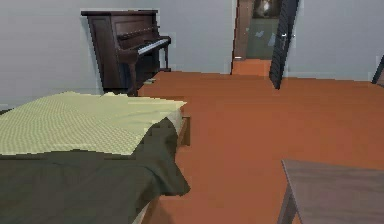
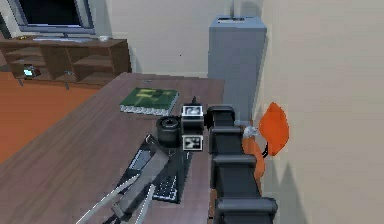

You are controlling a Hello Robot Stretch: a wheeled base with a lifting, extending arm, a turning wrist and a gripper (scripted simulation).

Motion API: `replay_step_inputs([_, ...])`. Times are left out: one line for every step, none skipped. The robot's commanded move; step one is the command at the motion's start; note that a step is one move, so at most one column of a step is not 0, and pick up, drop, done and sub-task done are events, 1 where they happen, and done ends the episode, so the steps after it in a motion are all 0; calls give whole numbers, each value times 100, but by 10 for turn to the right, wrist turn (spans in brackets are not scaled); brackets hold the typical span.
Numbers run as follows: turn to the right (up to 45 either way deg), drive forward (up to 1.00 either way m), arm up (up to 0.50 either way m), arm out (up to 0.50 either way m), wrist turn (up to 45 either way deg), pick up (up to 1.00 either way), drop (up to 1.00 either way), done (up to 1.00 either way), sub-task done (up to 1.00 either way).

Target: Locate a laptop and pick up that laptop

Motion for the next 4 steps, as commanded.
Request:
replay_step_inputs([0,0,0,0,450,0,0,0,0])
replay_step_inputs([0,0,0,0,450,0,0,0,0])
replay_step_inputs([0,0,0,0,420,0,0,0,0])
replay_step_inputs([0,0,0,0,0,100,0,0,0])
